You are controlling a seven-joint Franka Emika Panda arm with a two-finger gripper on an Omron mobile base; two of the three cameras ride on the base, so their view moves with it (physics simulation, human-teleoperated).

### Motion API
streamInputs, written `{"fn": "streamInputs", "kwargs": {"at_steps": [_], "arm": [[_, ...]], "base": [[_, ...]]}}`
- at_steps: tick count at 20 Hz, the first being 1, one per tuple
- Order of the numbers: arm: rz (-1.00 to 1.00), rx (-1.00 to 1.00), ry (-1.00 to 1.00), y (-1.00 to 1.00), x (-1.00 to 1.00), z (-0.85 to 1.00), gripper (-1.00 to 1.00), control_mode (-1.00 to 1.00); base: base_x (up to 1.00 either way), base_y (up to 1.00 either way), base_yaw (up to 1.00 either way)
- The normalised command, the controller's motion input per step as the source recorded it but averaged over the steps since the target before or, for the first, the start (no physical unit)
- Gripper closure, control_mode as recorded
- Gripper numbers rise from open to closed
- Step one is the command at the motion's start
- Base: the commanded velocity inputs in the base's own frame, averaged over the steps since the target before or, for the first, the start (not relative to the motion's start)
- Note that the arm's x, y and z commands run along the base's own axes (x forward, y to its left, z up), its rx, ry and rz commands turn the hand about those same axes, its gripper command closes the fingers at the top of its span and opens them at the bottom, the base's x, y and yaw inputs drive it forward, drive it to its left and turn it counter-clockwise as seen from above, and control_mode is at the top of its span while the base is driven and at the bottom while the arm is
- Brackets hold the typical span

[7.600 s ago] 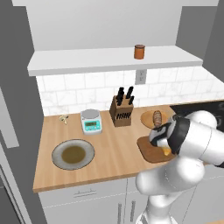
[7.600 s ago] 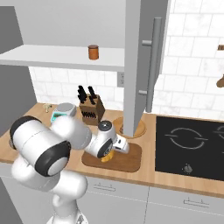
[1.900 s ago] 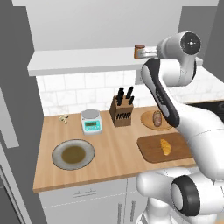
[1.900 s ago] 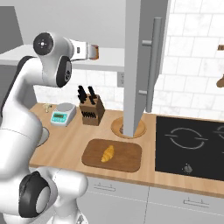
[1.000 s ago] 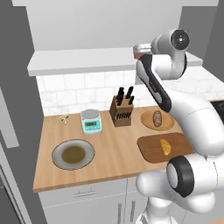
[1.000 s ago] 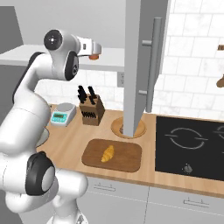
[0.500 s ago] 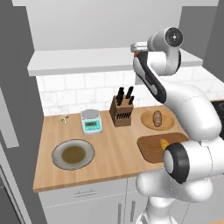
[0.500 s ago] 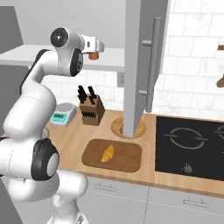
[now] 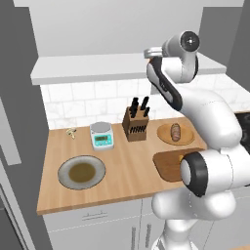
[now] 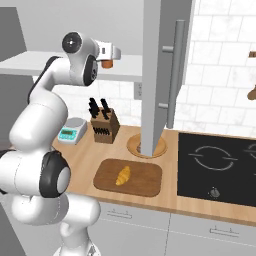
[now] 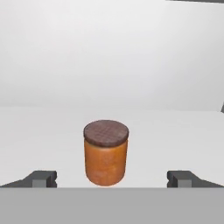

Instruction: From the different types of pastries on the counter, select a croissant and place it on the cutting board. Then retrieve a jar of jam from the cabinet and place it alongside the croissant on the cutting board.

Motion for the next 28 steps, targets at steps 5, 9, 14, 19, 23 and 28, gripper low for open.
{"fn": "streamInputs", "kwargs": {"at_steps": [5, 9, 14, 19, 23, 28], "arm": [[0.00, 0.00, 0.00, -0.02, 0.21, -0.06, -1.00, -1.00], [0.00, 0.00, 0.01, -0.01, 0.22, -0.10, -1.00, -1.00], [0.00, 0.00, 0.02, -0.03, 0.21, -0.13, -1.00, -1.00], [0.00, 0.00, 0.02, 0.00, 0.19, -0.09, -1.00, -1.00], [0.00, 0.00, 0.02, 0.00, 0.17, -0.10, -1.00, -1.00], [0.00, 0.00, 0.00, 0.00, 0.09, -0.17, -1.00, -1.00]], "base": [[0.00, 0.00, 0.00], [0.00, 0.00, 0.00], [0.00, 0.00, 0.00], [0.00, 0.00, 0.00], [0.00, 0.00, 0.00], [0.00, 0.00, 0.00]]}}
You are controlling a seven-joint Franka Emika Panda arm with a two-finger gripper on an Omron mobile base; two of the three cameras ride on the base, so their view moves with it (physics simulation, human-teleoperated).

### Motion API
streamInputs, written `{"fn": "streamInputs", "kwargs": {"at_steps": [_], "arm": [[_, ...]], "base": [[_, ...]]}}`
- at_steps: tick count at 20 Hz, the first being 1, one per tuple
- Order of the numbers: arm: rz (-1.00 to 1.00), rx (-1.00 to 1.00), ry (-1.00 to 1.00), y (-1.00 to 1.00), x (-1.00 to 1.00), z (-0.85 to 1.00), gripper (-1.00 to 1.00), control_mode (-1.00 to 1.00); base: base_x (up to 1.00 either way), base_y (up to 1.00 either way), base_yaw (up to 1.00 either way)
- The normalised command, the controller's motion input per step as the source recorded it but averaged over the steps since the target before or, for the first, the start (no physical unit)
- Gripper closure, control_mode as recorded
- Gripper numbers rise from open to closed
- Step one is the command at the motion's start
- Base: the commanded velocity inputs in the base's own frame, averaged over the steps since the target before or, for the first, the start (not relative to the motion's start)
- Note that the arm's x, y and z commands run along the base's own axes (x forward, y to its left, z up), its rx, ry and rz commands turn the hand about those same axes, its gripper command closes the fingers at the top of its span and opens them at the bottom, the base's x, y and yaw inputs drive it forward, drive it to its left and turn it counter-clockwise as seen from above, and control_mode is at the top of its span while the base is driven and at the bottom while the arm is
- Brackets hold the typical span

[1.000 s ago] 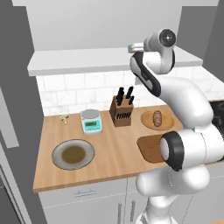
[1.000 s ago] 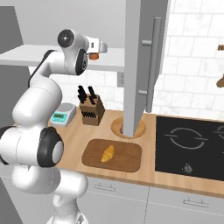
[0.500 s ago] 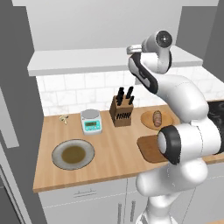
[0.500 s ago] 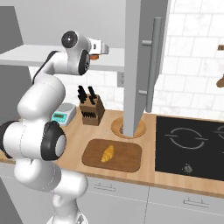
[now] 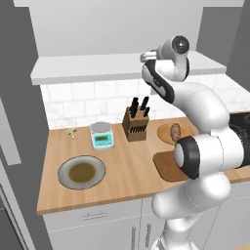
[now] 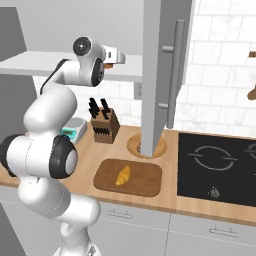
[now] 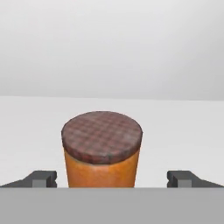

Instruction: From the different types of pastries on the counter, select a croissant and place it on the cutting board. Then retrieve a jar of jam from the cabinet and place it alongside the croissant on the cutting board.

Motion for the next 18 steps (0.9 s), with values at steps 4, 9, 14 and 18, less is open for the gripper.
{"fn": "streamInputs", "kwargs": {"at_steps": [4, 9, 14, 18], "arm": [[0.00, -0.01, 0.00, 0.11, 0.25, -0.27, -1.00, -1.00], [0.00, -0.03, 0.00, 0.14, 0.28, -0.21, -1.00, -1.00], [0.00, -0.01, 0.00, 0.09, 0.31, -0.19, 1.00, -1.00], [0.00, 0.00, 0.00, 0.00, 0.12, -0.09, 1.00, -1.00]], "base": [[0.00, 0.00, 0.00], [0.00, 0.00, 0.00], [0.00, 0.00, 0.00], [0.00, 0.00, 0.00]]}}
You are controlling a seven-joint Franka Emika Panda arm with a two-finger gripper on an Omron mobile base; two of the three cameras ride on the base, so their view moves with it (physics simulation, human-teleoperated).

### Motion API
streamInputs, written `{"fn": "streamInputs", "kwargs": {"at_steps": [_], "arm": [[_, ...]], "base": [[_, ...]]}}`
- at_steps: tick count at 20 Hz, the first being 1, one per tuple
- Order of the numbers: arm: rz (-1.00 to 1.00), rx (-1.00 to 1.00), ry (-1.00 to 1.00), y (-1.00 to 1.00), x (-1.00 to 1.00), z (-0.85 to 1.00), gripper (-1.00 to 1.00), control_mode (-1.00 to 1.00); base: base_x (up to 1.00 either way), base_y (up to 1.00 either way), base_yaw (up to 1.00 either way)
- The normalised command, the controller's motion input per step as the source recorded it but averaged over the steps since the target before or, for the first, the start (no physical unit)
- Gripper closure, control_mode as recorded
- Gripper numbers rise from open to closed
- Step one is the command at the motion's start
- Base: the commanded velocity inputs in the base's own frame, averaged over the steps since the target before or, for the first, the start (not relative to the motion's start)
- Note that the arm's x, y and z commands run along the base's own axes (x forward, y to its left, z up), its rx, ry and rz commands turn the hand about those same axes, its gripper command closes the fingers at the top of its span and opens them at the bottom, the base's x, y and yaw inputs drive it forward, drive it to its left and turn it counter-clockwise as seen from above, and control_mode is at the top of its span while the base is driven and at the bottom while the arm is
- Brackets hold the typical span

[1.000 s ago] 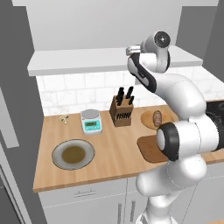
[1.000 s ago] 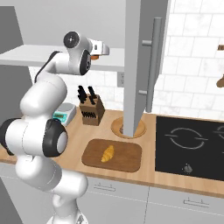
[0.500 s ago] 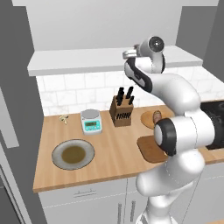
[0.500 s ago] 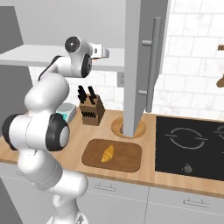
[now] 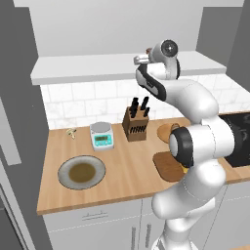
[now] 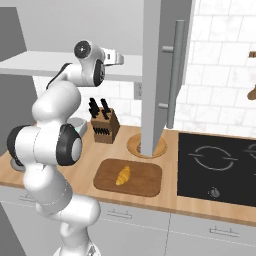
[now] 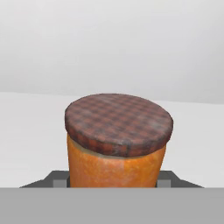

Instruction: From the different types of pastries on the counter, select a croissant and place it on the cutting board. Then retrieve a jar of jam from the cabinet and place it alongside the croissant on the cutting board.

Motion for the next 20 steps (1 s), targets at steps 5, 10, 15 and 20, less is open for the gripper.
{"fn": "streamInputs", "kwargs": {"at_steps": [5, 10, 15, 20], "arm": [[0.00, 0.00, -0.04, 0.00, -0.14, 0.21, 1.00, -1.00], [0.00, 0.00, -0.11, -0.02, -0.56, 0.60, 1.00, -1.00], [0.00, 0.00, -0.02, -0.06, -0.93, 0.12, 1.00, -1.00], [0.00, 0.03, 0.02, -0.11, -1.00, 0.00, 1.00, -1.00]], "base": [[0.00, 0.00, 0.00], [0.00, 0.00, 0.00], [0.00, 0.00, 0.00], [0.00, 0.00, 0.00]]}}
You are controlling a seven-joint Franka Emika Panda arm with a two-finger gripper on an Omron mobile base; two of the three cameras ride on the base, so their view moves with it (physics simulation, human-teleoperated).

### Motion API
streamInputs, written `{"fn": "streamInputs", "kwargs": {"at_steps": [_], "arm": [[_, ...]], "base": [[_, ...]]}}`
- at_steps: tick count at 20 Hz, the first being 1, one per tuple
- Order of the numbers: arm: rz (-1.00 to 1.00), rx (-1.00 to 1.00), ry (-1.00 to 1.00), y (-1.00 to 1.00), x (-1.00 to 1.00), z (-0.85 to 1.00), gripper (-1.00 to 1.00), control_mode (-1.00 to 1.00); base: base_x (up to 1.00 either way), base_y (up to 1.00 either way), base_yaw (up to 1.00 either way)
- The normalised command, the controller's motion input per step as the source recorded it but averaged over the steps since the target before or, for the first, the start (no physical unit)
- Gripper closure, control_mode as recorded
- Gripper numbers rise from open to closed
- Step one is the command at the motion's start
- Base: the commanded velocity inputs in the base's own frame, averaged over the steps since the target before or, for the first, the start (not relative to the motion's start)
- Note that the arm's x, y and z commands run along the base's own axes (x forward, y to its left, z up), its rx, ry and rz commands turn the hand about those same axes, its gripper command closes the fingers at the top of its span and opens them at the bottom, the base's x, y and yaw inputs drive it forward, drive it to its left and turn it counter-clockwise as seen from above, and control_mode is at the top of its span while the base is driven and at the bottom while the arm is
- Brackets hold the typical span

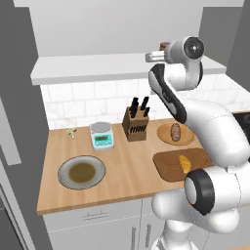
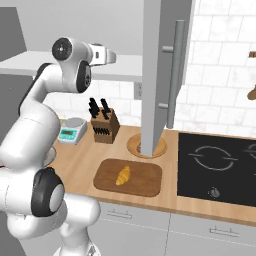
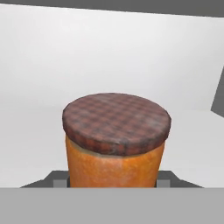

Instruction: From the different types of pastries on the counter, select a croissant and place it on the cutting board. Then retrieve a jar of jam from the cabinet and place it alongside the croissant on the cutting board.

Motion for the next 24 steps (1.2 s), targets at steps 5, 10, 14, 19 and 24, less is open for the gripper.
{"fn": "streamInputs", "kwargs": {"at_steps": [5, 10, 14, 19, 24], "arm": [[0.00, 0.04, 0.05, -0.08, -1.00, 0.00, 1.00, -1.00], [0.00, 0.00, 0.08, -0.01, -1.00, -0.01, 1.00, -1.00], [0.00, 0.00, 0.13, 0.00, -1.00, -0.06, 1.00, -1.00], [0.00, 0.00, 0.12, -0.01, -1.00, -0.13, 1.00, -1.00], [0.00, 0.00, 0.12, -0.05, -0.87, -0.38, 1.00, -1.00]], "base": [[0.00, 0.00, 0.00], [0.00, 0.00, 0.00], [0.00, 0.00, 0.00], [0.00, 0.00, 0.00], [0.00, 0.00, 0.00]]}}
